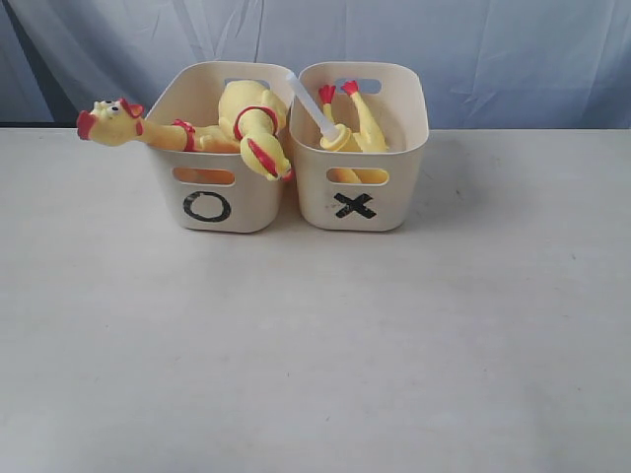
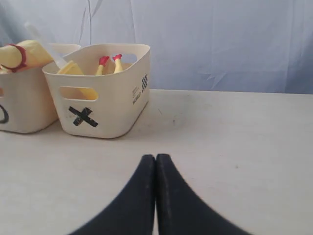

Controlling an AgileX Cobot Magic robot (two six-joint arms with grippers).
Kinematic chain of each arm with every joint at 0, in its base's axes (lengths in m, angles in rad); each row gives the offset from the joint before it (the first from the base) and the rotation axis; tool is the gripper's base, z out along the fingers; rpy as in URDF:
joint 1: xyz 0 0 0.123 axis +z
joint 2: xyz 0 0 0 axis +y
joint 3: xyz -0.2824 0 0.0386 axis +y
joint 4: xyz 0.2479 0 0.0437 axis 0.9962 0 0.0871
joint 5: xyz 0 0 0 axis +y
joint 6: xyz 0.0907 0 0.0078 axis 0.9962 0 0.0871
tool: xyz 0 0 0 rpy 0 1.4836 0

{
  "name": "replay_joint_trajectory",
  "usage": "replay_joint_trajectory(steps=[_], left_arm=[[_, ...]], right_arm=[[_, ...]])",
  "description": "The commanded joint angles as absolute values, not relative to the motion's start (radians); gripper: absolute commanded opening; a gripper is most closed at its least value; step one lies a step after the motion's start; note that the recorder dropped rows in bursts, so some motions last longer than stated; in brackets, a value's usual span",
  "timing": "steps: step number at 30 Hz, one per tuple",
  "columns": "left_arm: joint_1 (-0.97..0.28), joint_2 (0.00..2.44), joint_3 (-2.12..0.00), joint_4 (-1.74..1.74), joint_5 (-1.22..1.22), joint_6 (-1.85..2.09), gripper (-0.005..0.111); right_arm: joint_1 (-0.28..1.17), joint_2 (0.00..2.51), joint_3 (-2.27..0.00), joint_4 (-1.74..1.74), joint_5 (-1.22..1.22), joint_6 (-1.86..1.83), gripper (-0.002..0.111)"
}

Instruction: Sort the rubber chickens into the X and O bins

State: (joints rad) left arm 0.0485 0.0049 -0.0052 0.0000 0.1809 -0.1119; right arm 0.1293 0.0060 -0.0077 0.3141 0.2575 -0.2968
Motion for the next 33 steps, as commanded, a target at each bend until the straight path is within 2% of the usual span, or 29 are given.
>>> replay_joint_trajectory(steps=[1,17,22,33], left_arm=[[0.050,0.000,0.000,0.000,0.183,-0.111,0.000],[0.050,0.000,0.000,-0.006,0.224,-0.107,0.000],[0.050,0.000,0.000,0.000,0.224,0.059,0.000],[0.050,0.000,0.000,0.000,0.230,0.062,0.000]], right_arm=[[0.131,0.000,0.000,0.141,0.261,-0.295,-0.001],[0.131,0.000,0.000,0.121,0.293,-0.249,-0.001],[0.131,0.000,0.000,0.119,0.293,-0.249,-0.001],[0.131,0.000,0.000,0.144,0.293,-0.249,-0.001]])
